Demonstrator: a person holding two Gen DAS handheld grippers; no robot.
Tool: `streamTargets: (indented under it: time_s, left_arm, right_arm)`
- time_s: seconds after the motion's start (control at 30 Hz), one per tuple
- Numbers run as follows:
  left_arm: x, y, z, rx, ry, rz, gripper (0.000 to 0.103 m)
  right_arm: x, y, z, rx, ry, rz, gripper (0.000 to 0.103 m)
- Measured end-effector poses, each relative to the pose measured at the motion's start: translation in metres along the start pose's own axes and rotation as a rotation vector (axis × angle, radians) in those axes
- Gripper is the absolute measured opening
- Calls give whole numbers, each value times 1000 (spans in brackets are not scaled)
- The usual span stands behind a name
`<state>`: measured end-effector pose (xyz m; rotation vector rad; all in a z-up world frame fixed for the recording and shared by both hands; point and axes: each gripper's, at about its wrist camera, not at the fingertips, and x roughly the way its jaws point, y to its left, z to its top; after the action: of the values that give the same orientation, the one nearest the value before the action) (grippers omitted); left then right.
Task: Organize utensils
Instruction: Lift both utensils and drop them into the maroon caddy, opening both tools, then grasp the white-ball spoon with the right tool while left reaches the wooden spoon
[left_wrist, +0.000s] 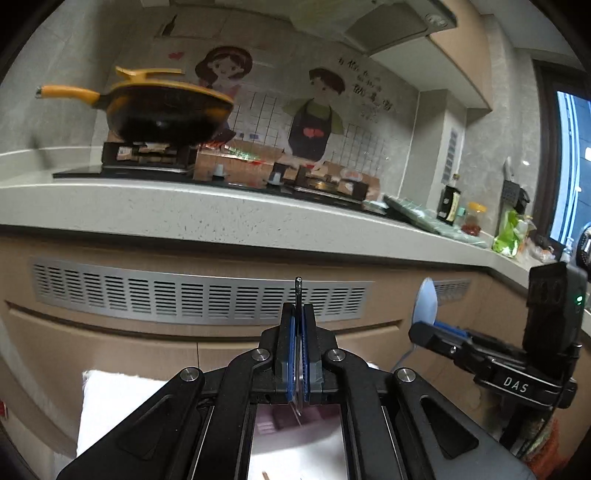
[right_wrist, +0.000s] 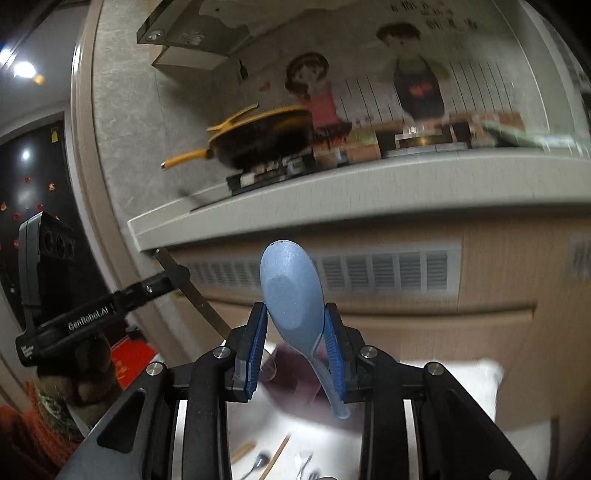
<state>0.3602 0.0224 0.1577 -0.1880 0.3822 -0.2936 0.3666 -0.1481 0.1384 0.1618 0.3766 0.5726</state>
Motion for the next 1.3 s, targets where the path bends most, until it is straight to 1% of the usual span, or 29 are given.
streamTargets:
  time_s: [0.07, 0.13, 0.27, 0.37, 0.4, 0.47, 0.57, 0.63, 0.7, 0.73, 0.8, 0.93, 1.0, 1.07, 1.13, 1.2, 1.3]
  left_arm:
    - [28, 12, -3, -13, 43, 7, 3]
    - [57, 27, -15, -50, 99, -6, 3]
    - [101, 47, -42, -119, 210, -46, 3]
    - [120, 50, -63, -128, 282, -66, 7]
    - [125, 52, -67, -133, 303, -75, 17]
    - [130, 53, -71, -140, 323, -86, 29]
    - [118, 51, -70, -142, 303, -75, 33]
    - [98, 52, -67, -134, 267, -55, 40]
    - [80, 54, -68, -121, 238, -13, 49]
    - [71, 56, -71, -114, 230, 15, 51]
    - [56, 61, -82, -110, 240, 61, 55]
    - [28, 83, -123, -149, 343, 143, 56]
    - [12, 92, -144, -174, 373, 179, 56]
    - [-4, 101, -165, -201, 400, 203, 57]
    - [-20, 109, -185, -236, 413, 220, 60]
    - [-36, 118, -201, -271, 417, 236, 61]
    - [-56, 127, -219, -321, 411, 258, 62]
  right_arm:
    - [24, -8, -1, 2, 13, -26, 28]
    - [51, -18, -10, 17, 59, -52, 28]
    - [94, -43, -46, 86, 165, -74, 28]
    - [113, -48, -68, 75, 236, -107, 30]
    - [117, -47, -74, 67, 262, -108, 30]
    - [121, -48, -82, 65, 301, -109, 30]
    - [109, -44, -82, 46, 272, -146, 30]
    - [91, -38, -80, 29, 240, -165, 31]
    - [73, -33, -81, 9, 228, -184, 34]
    - [66, -30, -82, 0, 235, -190, 34]
    - [56, -24, -91, -17, 276, -204, 34]
    - [44, -7, -131, -60, 396, -220, 34]
    - [37, 4, -154, -85, 445, -212, 34]
    - [36, 17, -170, -96, 482, -189, 34]
    - [34, 34, -188, -95, 524, -140, 34]
    - [35, 53, -208, -104, 572, -94, 34]
    - [33, 86, -235, -124, 610, -55, 34]
